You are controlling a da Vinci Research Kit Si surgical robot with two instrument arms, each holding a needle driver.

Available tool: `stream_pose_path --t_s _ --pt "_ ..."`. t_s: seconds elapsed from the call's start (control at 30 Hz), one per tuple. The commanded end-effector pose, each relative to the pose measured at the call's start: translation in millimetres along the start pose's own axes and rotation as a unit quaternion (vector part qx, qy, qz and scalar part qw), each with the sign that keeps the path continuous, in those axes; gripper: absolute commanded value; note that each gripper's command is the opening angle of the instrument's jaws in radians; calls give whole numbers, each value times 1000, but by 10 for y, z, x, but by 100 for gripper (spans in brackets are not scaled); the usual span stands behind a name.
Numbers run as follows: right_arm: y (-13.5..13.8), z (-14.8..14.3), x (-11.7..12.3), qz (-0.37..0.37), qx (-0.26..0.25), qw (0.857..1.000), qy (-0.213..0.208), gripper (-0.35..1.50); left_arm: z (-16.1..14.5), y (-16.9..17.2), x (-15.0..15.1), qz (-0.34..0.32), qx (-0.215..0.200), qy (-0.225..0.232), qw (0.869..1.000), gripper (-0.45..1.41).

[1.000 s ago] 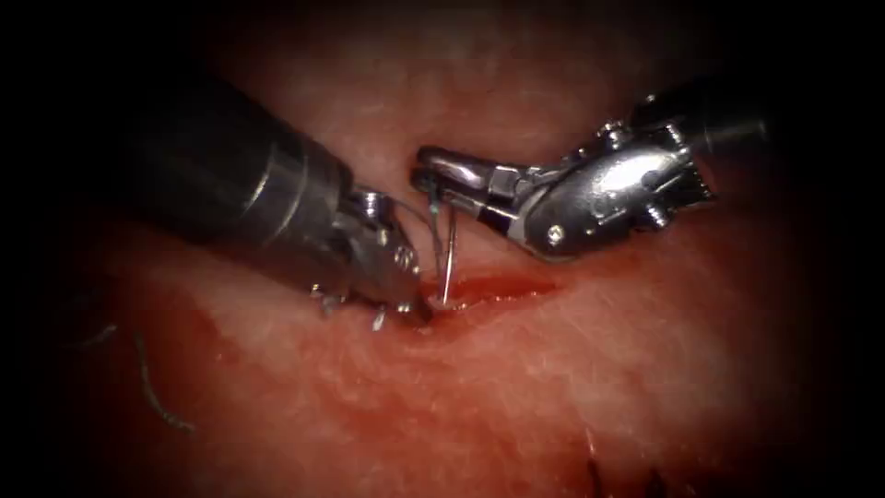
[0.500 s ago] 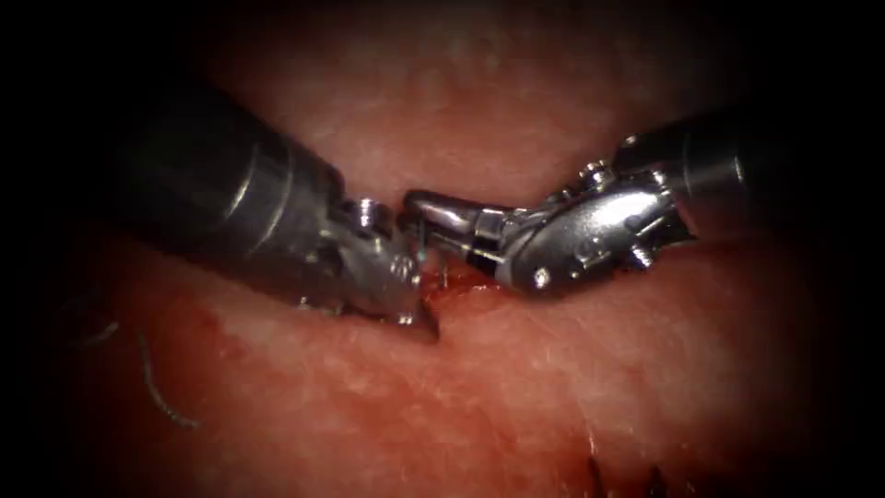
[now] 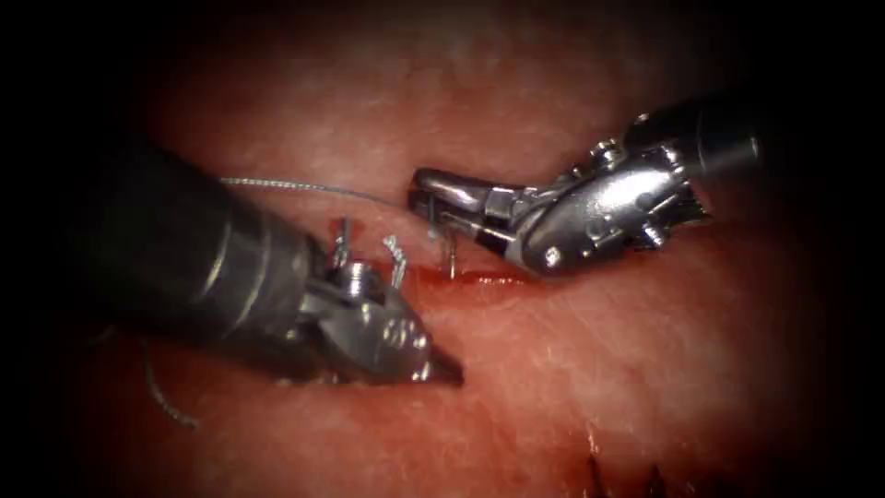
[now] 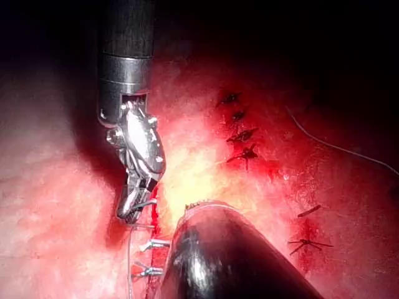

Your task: Wound Closure

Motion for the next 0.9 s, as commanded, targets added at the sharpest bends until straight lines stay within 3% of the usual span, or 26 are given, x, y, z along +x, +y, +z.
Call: stream_pose_path --t_s 0.03,0.23,0.6,0.9 --pt "-11 7 -1 9 -1 1000 0 -35 11 8 -4 8 3 10 1000 -45" --pt "-7 7 1 44 -8 999 -5 -35 19 16 -15 10 30 60 998 -45" --pt "-1 10 3 94 -20 995 -10 -35 15 26 -42 19 26 66 997 -45" --pt "-1 14 6 130 -27 991 -14 -35 8 21 -41 18 24 67 997 -45"
